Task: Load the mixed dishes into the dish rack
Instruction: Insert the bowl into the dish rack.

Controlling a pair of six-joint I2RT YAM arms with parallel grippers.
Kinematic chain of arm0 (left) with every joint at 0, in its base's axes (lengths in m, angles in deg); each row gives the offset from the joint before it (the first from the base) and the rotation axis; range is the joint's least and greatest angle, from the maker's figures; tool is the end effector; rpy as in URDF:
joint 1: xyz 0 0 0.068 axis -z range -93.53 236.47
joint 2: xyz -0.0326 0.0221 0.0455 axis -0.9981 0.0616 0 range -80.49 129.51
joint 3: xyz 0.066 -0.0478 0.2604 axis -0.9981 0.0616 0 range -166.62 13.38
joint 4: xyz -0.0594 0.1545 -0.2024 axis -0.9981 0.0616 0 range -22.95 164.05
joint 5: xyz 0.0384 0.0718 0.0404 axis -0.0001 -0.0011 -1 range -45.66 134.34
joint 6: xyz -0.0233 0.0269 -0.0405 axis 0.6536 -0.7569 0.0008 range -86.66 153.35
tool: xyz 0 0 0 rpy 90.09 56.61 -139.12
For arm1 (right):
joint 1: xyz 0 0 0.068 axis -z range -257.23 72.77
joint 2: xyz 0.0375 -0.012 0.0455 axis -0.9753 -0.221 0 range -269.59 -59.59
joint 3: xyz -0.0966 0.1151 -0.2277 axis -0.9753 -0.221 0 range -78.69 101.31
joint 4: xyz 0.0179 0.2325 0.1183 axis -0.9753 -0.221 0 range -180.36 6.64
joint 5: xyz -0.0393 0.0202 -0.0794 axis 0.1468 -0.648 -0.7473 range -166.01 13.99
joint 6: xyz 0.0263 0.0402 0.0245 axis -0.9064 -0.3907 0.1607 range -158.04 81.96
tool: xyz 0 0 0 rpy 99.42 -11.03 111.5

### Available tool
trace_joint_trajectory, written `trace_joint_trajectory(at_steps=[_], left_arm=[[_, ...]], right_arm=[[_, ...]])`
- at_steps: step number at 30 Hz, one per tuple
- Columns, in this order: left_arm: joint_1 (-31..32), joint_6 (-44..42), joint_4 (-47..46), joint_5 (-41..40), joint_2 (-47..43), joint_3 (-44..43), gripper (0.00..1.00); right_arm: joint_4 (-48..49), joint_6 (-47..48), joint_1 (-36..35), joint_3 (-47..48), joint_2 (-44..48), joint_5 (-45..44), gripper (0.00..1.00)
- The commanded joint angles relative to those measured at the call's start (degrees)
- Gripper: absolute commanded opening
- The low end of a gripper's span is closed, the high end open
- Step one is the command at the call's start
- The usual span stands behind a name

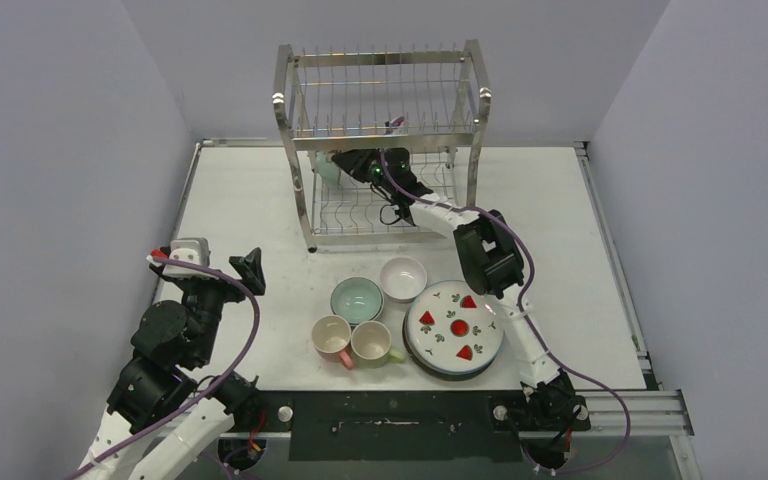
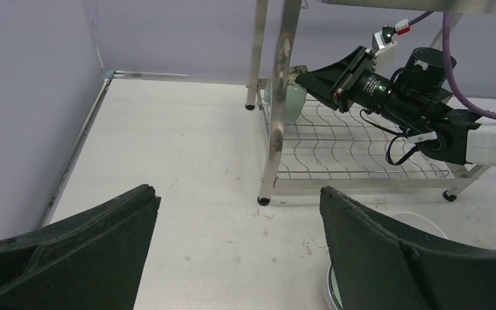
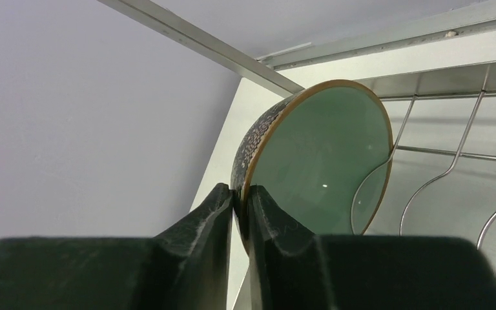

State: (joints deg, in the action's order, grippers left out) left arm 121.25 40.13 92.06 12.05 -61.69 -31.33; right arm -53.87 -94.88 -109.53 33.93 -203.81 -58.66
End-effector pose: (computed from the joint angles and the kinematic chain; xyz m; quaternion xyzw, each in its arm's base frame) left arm 0.0670 -0.0234 0.3612 -0.0292 0.7018 -0.0605 0.7092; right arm 0.4864 0.3201 0.1866 0.0490 0.7177 0.5588 0.4125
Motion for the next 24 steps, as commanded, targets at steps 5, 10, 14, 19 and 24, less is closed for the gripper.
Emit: trace_joint_trajectory(at_steps=[5, 10, 14, 19, 24], left_arm=[[-0.2, -0.7, -2.8, 0.6, 0.0, -0.3, 0.95], [-0.2, -0.7, -2.9, 0.6, 0.0, -0.3, 0.95], [-0.2, -0.7, -2.8, 0.7, -0.1, -0.3, 0.95], [-0.2, -0.7, -2.9, 0.7, 0.0, -0.3, 0.95], [-0.2, -0.6, -2.8, 0.4, 0.3, -0.2, 0.95]], right_arm=[[-2.7, 2.1, 0.7, -0.3, 3.2, 1.0, 0.40], [-1.1, 1.7, 0.7, -2.1, 4.7, 0.3, 0.58], [-0.6, 2.5, 0.7, -4.9, 7.1, -0.8, 0.64], [1.1, 3.0, 0.6, -9.8, 10.9, -2.2, 0.66], [3.0, 2.6, 0.3, -14.7, 13.9, -2.6, 0.66]])
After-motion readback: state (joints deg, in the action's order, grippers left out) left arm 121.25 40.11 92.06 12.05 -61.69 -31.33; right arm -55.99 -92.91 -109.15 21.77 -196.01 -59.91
